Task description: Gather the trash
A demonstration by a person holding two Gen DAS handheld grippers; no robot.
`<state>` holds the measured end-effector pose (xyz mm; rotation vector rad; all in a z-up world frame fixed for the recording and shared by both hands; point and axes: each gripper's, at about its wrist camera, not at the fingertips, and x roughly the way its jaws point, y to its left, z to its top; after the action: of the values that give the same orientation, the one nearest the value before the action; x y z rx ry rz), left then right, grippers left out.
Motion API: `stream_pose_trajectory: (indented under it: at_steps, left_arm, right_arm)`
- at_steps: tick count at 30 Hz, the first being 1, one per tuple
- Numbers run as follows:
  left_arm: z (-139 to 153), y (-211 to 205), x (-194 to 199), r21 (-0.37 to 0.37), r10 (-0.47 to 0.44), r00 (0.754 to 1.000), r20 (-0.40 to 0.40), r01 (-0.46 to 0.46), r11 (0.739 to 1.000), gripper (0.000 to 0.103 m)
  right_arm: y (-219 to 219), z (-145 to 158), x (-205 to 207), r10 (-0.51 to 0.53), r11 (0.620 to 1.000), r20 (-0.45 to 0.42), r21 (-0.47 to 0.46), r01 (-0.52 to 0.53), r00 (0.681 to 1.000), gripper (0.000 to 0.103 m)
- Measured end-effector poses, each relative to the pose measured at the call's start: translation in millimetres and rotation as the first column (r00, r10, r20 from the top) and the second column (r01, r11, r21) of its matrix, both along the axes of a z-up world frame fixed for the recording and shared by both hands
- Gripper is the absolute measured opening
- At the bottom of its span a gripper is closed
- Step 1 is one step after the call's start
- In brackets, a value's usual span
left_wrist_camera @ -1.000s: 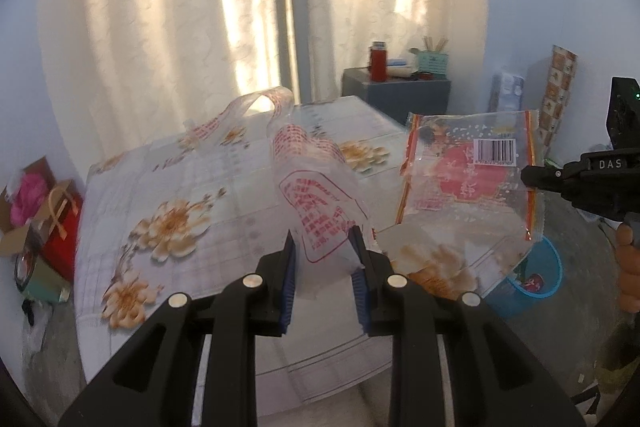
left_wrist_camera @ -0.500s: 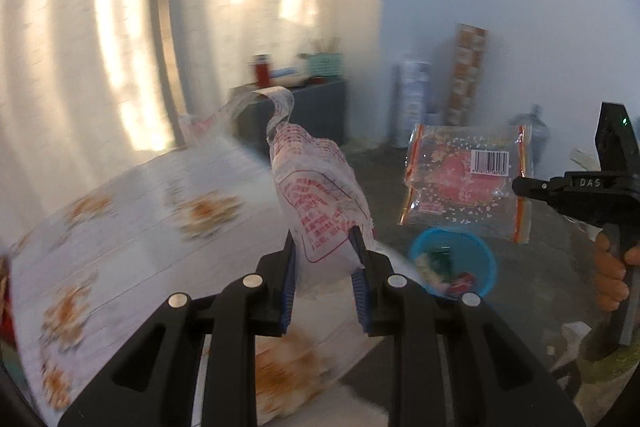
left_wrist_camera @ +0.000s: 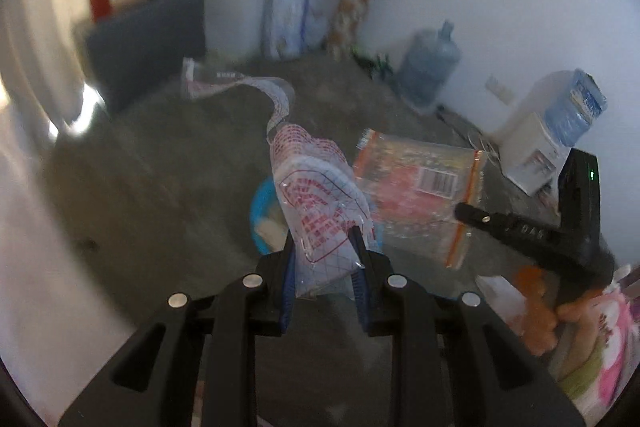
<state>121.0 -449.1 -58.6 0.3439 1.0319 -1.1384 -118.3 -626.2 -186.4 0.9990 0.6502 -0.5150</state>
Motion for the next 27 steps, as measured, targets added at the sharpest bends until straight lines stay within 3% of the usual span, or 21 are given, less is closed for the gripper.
stream_pose_trajectory:
  at_steps: [6, 12, 13, 14, 17, 19, 22, 27]
  left_arm:
    - [-75, -70, 4, 0.148, -0.014, 0.999, -0.03, 0.018, 0.989, 0.024]
    - [-128, -117, 17, 0.22, -0.015, 0.999, -0.051, 0.026, 0.975, 0.026]
    - [-134, -123, 20, 0.229, -0.018, 0.998, -0.057, 0.03, 0.973, 0.034]
    - [-146, -129, 23, 0.257, -0.022, 0.997, -0.072, 0.04, 0.965, 0.049]
    - [-171, -141, 26, 0.34, 0.007, 0.997, -0.071, 0.017, 0.94, 0.068]
    - [-176, -138, 32, 0.336, 0.03, 0.996, -0.087, 0.001, 0.942, 0.071]
    - [-173, -129, 34, 0.305, 0.032, 0.995, -0.092, -0.002, 0.952, 0.077]
    - [-156, -112, 35, 0.263, 0.022, 0.997, -0.071, -0.002, 0.965, 0.078]
  right_arm:
    - [-28, -61, 23, -0.012, 0.997, -0.091, 0.078, 0.019, 0.996, 0.001]
    - [-48, -94, 50, -0.038, 0.994, -0.122, 0.098, 0.05, 0.992, 0.003]
    - [-51, -100, 51, -0.043, 0.994, -0.12, 0.096, 0.054, 0.992, 0.005]
    - [-54, -104, 53, -0.044, 0.994, -0.134, 0.09, 0.056, 0.99, 0.007]
    - [-60, -130, 63, -0.038, 0.994, -0.283, 0.083, 0.064, 0.958, 0.027]
    - [-57, -138, 62, -0.038, 0.995, -0.346, 0.07, 0.066, 0.938, 0.029]
    - [-48, -133, 50, -0.049, 0.998, -0.357, 0.027, 0.063, 0.933, 0.045]
    - [-41, -118, 26, -0.085, 0.996, -0.35, -0.027, 0.081, 0.933, 0.046]
